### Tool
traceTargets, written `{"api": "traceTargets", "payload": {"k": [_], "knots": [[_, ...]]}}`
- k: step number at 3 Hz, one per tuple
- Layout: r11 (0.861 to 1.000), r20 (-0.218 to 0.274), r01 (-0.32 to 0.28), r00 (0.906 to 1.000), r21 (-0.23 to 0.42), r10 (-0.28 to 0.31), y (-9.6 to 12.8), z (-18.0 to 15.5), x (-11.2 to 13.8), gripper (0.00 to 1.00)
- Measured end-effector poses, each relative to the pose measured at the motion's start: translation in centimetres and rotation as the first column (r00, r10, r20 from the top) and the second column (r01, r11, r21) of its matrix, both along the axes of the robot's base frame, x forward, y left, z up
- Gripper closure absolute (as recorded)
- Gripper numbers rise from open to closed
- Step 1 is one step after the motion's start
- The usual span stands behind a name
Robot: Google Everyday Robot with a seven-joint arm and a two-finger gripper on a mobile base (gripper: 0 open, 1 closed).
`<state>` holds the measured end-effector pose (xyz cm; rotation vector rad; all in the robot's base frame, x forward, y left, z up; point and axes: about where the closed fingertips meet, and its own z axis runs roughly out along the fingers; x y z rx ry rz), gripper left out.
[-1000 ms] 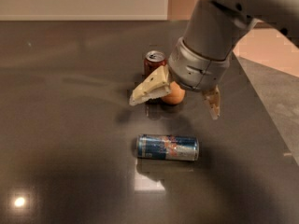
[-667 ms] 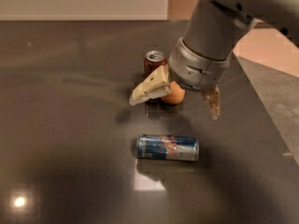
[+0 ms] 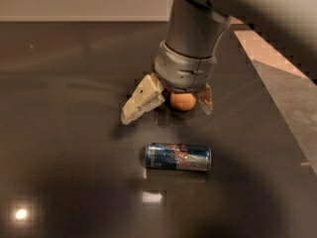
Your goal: Place redbull can upright
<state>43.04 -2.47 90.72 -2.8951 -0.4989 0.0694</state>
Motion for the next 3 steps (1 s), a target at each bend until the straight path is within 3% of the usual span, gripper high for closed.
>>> {"api": "traceTargets", "payload": {"k": [1, 2, 3], "knots": [[0.979, 0.035, -0.199, 0.9791, -0.042, 0.2, 1.0, -0.5, 0.1, 0.0], [0.922, 0.064, -0.374, 0.9222, -0.098, 0.381, 0.7, -0.9, -0.2, 0.0], [0.841, 0.085, -0.523, 0.8396, -0.142, 0.536, -0.3, -0.9, -1.0, 0.0]]}}
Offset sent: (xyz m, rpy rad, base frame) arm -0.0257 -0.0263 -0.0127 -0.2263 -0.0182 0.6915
